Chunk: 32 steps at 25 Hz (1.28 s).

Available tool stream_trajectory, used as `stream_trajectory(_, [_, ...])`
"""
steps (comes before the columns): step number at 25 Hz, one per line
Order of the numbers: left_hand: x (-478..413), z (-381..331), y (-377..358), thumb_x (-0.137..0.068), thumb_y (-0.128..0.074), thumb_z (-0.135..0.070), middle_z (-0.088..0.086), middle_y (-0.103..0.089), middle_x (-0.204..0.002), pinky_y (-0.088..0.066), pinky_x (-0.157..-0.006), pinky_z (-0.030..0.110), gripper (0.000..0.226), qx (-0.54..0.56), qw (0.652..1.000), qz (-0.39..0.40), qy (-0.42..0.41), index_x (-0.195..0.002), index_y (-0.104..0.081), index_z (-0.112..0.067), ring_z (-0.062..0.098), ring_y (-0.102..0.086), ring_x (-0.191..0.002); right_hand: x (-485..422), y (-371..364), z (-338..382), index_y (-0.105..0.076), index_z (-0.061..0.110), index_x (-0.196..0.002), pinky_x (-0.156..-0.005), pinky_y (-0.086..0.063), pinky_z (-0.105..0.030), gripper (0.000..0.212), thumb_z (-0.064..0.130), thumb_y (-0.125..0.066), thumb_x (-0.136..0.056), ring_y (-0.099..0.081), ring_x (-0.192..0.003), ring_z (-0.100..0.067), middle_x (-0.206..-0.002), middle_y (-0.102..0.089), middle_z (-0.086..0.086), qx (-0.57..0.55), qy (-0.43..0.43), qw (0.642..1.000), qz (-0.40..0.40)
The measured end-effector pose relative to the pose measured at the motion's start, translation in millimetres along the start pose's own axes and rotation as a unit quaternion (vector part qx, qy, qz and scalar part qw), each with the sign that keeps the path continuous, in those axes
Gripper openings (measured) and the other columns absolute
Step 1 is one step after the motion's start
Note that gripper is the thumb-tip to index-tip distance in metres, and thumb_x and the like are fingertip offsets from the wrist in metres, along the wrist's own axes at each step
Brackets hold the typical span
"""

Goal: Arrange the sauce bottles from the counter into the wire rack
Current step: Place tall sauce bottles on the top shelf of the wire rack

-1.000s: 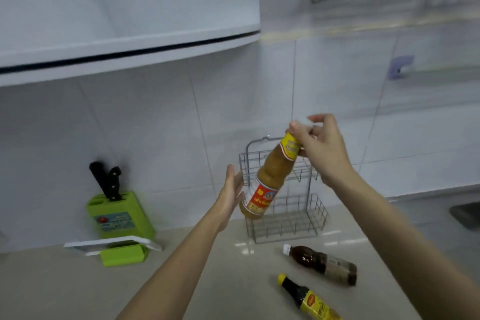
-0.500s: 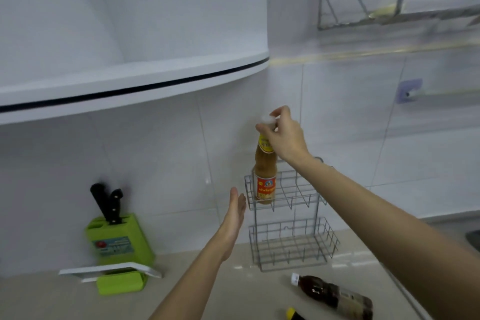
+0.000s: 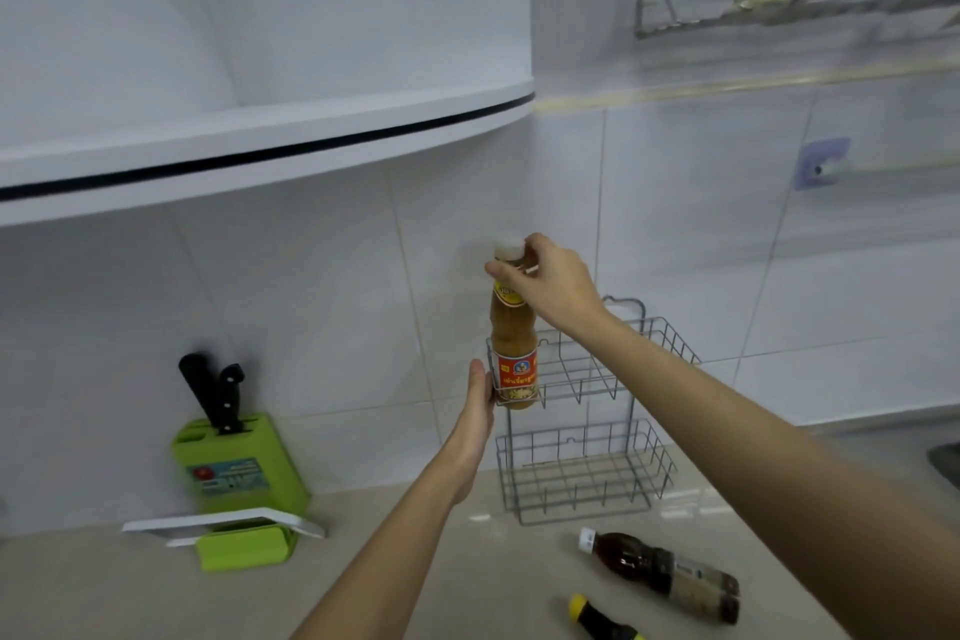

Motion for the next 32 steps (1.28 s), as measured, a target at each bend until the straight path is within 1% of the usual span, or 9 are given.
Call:
stream_trajectory(3, [3, -3, -4, -0.088, -0.002, -0.070, -0.005, -0.019, -0.161, -0.003, -0.124, 0.039, 0.076, 0.013, 1.000, -0.001, -0.004, -0.151, -0.016, -0.029, 0.011, -0.013, -0.148, 18, -23, -24, -0.055, 0.014, -0.111, -0.062, -0.047, -0.024, 0.050, 0.056, -0.057, -0.084, -0.062, -0.087, -0.020, -0.100, -0.066, -0.003, 0.017, -0.028, 0.992, 0.126])
stream_trajectory(11, [6, -8, -7, -0.087, -0.003, -0.071, -0.003, -0.022, -0.160, -0.005, -0.124, 0.042, 0.076, 0.003, 1.000, -0.014, -0.008, -0.150, -0.019, -0.031, 0.013, -0.014, -0.148, 26, -28, -32, -0.054, 0.017, -0.103, -0.062, -0.044, -0.026, 0.048, 0.062, -0.045, -0.088, -0.063, -0.082, -0.020, -0.095, -0.069, -0.003, 0.028, -0.023, 0.997, 0.067])
stream_trajectory(16, [4, -7, -2, -0.088, -0.001, -0.069, -0.004, -0.020, -0.160, -0.004, -0.124, 0.038, 0.076, -0.005, 1.000, -0.015, -0.009, -0.150, -0.017, -0.029, 0.010, -0.013, -0.148, 32, -34, -33, -0.048, 0.015, -0.118, -0.075, -0.044, -0.031, 0.057, 0.063, -0.040, -0.089, -0.063, -0.099, -0.026, -0.109, -0.066, -0.005, 0.014, -0.040, 0.991, 0.126])
stream_trajectory(19, [7, 14, 6, -0.090, -0.007, -0.068, -0.004, -0.012, -0.161, -0.007, -0.123, 0.037, 0.075, -0.009, 0.998, -0.050, 0.024, -0.152, -0.011, -0.025, 0.012, -0.013, -0.148, 57, -9, -37, -0.046, 0.016, -0.127, -0.084, -0.050, -0.037, 0.062, 0.064, -0.041, -0.088, -0.062, -0.104, -0.018, -0.122, -0.062, -0.004, -0.012, -0.025, 0.999, 0.043])
stream_trajectory(21, [13, 41, 12, -0.095, -0.023, -0.060, 0.001, -0.031, -0.155, -0.025, -0.115, 0.036, 0.066, -0.128, 0.988, -0.071, 0.051, -0.146, -0.030, -0.020, 0.020, -0.031, -0.142, 91, 11, -59, -0.054, 0.025, -0.104, -0.069, -0.050, -0.029, 0.036, 0.056, -0.043, -0.091, -0.059, -0.080, -0.005, -0.091, -0.064, 0.007, -0.024, 0.005, 0.998, -0.061])
stream_trajectory(23, [20, 70, 3, -0.096, -0.042, -0.045, 0.007, -0.056, -0.131, -0.041, -0.097, 0.034, 0.043, -0.300, 0.951, -0.012, 0.069, -0.120, -0.055, -0.012, 0.024, -0.054, -0.117, 137, 1, -104, -0.053, 0.025, -0.083, -0.057, -0.041, -0.026, 0.023, 0.045, -0.047, -0.093, -0.051, -0.062, -0.003, -0.067, -0.056, 0.010, -0.040, -0.032, 0.997, -0.059])
stream_trajectory(25, [24, 105, -31, -0.095, -0.050, -0.032, 0.009, -0.060, -0.107, -0.047, -0.091, 0.035, 0.026, -0.452, 0.879, 0.136, 0.070, -0.096, -0.057, -0.007, 0.024, -0.056, -0.095, 183, -34, -167, -0.056, 0.020, -0.085, -0.063, -0.040, -0.027, 0.016, 0.034, -0.055, -0.092, -0.055, -0.068, -0.009, -0.072, -0.058, 0.007, 0.000, -0.128, 0.990, 0.057])
stream_trajectory(28, [34, 147, -78, -0.091, -0.057, -0.030, 0.015, -0.055, -0.121, -0.048, -0.096, 0.045, 0.034, -0.617, 0.744, 0.256, 0.018, -0.116, -0.057, -0.006, 0.032, -0.054, -0.110, 239, -78, -240, -0.054, 0.012, -0.118, -0.090, -0.044, -0.032, 0.032, 0.027, -0.058, -0.091, -0.052, -0.111, -0.024, -0.120, -0.056, -0.006, 0.169, -0.171, 0.937, 0.254])
stream_trajectory(32, [36, 186, -113, -0.086, -0.061, -0.023, 0.014, -0.046, -0.134, -0.045, -0.094, 0.042, 0.044, -0.638, 0.708, 0.298, -0.046, -0.127, -0.050, -0.014, 0.032, -0.046, -0.122, 253, -104, -262, -0.049, 0.017, -0.129, -0.096, -0.044, -0.040, 0.044, 0.032, -0.058, -0.089, -0.051, -0.117, -0.026, -0.128, -0.052, -0.008, 0.196, -0.121, 0.903, 0.363])
Point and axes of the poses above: each hand's wrist, its own x-axis away from the middle knuckle, its own y-axis out of the back of the hand, z = x × y, the point moved 9 cm from there along -x, towards the middle knuckle
